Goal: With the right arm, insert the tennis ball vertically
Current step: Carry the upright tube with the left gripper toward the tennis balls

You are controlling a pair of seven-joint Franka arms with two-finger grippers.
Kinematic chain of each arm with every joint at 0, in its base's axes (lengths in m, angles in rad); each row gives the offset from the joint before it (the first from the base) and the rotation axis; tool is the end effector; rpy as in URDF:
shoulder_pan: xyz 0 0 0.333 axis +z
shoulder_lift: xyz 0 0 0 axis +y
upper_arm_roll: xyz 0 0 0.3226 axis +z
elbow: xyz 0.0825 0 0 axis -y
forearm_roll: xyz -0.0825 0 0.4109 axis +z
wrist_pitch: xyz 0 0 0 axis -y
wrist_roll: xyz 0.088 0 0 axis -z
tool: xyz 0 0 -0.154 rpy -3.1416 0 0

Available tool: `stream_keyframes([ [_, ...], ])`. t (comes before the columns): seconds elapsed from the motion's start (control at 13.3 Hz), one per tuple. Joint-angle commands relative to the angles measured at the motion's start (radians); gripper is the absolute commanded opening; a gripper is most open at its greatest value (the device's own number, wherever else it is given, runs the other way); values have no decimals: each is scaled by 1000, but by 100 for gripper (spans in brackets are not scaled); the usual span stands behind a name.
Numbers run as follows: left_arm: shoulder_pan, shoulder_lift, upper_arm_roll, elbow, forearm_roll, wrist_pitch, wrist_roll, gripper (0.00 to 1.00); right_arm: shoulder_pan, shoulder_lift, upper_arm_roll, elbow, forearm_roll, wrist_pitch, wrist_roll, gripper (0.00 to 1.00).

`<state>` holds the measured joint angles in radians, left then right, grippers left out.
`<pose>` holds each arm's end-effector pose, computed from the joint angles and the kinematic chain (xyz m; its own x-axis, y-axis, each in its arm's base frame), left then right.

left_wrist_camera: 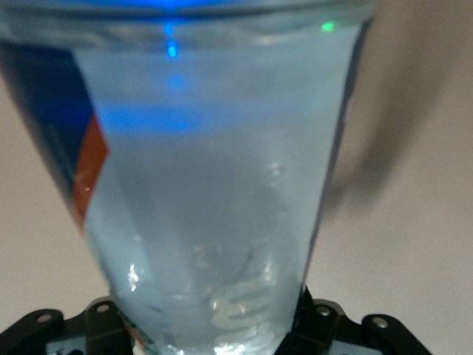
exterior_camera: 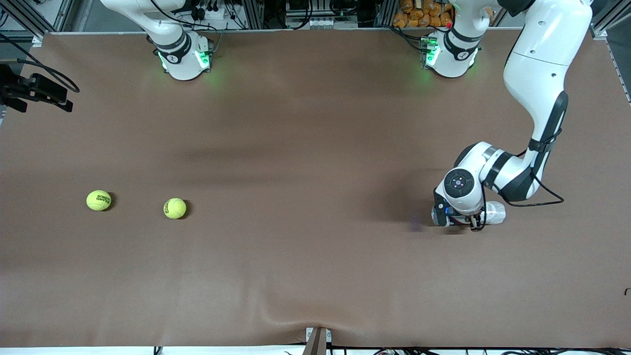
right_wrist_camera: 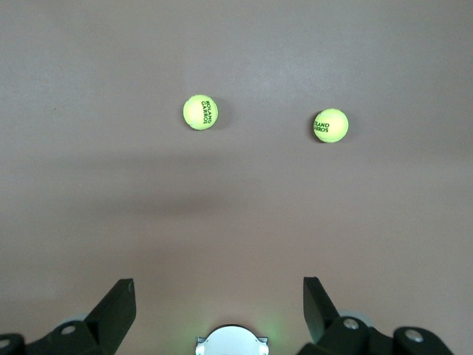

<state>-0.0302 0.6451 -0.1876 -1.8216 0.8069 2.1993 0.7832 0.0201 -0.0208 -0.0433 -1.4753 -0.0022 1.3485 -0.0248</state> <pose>0.6392 -0.0880 0.1150 0.0345 -0.8699 -0.4921 -0.9991 -0.0171 -0.0400 0.5454 -0.0133 0.6244 0.9944 0.0013 -0.1058 0.0012 -1.0000 -0.0013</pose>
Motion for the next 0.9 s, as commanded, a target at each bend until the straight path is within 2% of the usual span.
stream_keyframes([
  [0.0,-5,11,0,18,28,3,1,68,-5,-27,2,-22,14,-2,3,100],
  [0.38,-11,5,-1,27,26,3,1,68,-5,-27,3,-22,14,-3,3,100],
  [0.83,-10,-10,-44,62,12,3,1,68,-3,-27,3,-23,14,-3,3,100],
])
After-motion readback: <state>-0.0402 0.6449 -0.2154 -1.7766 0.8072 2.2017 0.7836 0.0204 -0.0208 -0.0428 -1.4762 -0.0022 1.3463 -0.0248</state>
